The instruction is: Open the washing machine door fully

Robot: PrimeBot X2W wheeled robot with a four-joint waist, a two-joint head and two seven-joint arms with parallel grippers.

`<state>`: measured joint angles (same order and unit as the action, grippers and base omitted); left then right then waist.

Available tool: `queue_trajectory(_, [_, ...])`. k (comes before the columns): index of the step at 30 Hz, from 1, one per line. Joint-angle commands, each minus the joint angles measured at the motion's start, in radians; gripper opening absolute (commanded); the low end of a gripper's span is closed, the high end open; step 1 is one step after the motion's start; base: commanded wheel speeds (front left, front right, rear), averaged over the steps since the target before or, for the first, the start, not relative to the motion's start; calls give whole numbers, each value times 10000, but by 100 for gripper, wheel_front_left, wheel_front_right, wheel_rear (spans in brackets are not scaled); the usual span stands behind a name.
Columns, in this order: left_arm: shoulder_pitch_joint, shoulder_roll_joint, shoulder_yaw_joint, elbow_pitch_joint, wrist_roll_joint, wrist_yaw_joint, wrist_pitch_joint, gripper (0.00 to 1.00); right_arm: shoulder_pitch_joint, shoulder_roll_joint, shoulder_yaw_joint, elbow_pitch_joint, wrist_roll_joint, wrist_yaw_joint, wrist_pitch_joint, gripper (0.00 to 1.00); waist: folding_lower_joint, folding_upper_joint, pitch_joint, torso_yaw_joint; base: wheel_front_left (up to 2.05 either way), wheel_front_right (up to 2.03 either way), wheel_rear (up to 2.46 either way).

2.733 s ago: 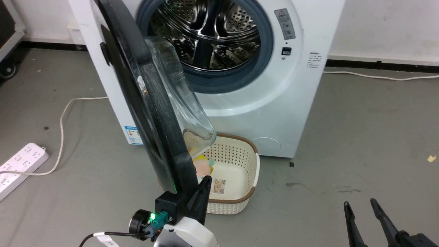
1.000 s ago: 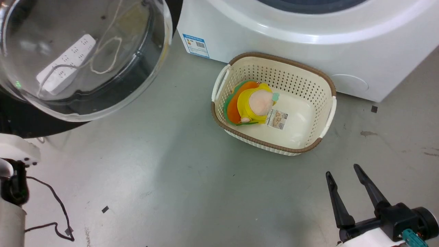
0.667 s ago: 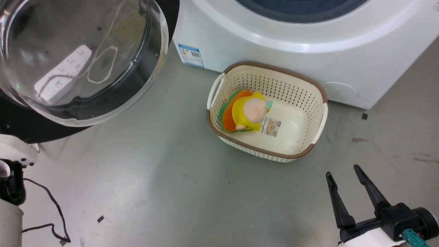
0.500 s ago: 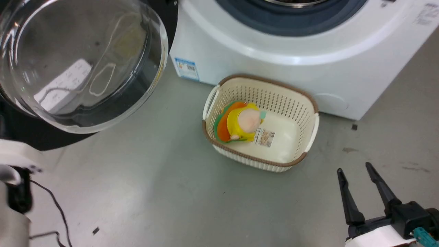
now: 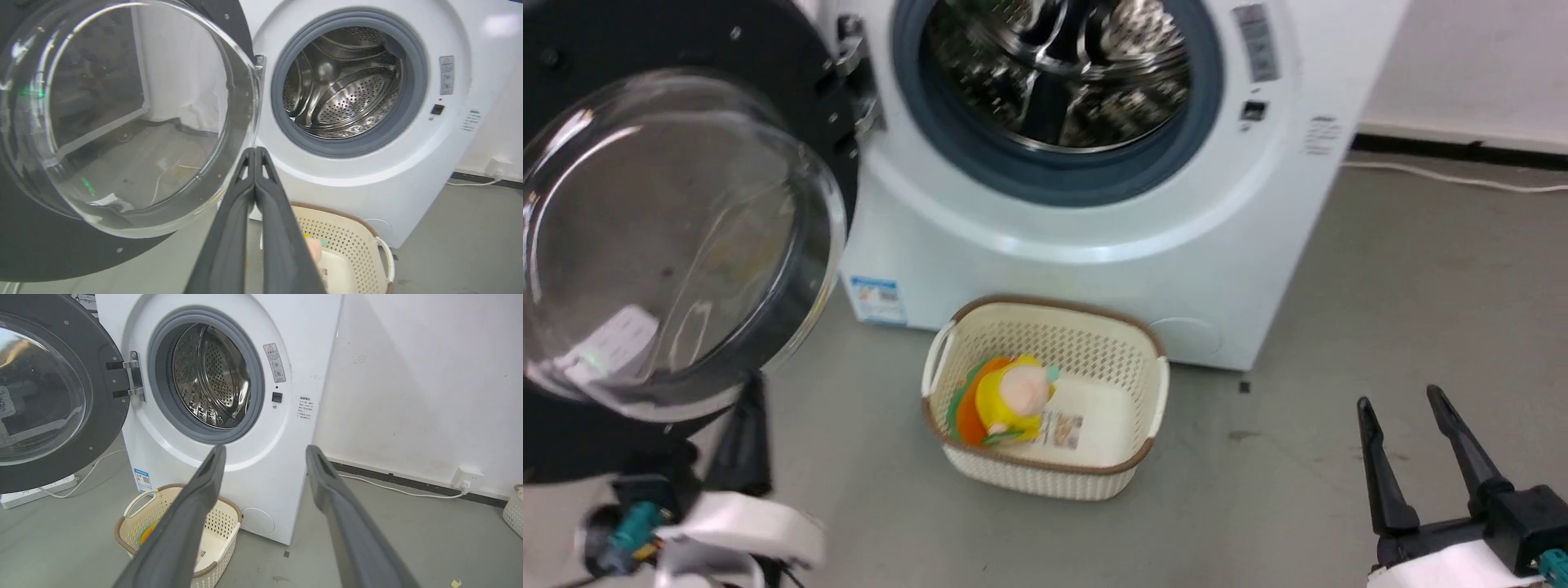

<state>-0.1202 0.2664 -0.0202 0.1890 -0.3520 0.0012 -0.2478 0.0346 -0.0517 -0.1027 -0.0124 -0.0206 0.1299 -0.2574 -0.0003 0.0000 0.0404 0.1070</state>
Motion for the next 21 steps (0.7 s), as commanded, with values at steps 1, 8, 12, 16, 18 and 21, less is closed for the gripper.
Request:
queue_trajectory(1, [246, -140, -125, -151, 49, 33, 35, 0, 131, 15, -5, -52, -11, 8, -44, 100, 3, 0, -448, -441, 0, 0, 0])
queue_trajectory(8, [1350, -707, -897, -691, 502, 383, 75, 18, 578, 15, -65, -91, 128, 8, -44, 100, 3, 0, -668, -888, 0, 0, 0])
queue_trajectory(12, [1575, -841, -1169, -579, 889, 582, -10, 100, 726, 15, -65, -23, 219, 8, -44, 100, 3, 0, -708, -950, 0, 0, 0])
queue_trajectory(16, [1796, -1034, -1514, -544, 1320, 697, -98, 100, 825, 15, -42, 76, 330, 8, -44, 100, 3, 0, -750, -996, 0, 0, 0])
queue_trajectory(18, [1873, -1155, -1574, -560, 1351, 706, -117, 100, 833, 15, -54, 110, 361, 8, -44, 100, 3, 0, -767, -1003, 0, 0, 0])
queue_trajectory(21, [1898, -1246, -1600, -570, 1450, 748, -131, 100, 836, 15, -21, 157, 363, 8, -44, 100, 3, 0, -806, -1005, 0, 0, 0])
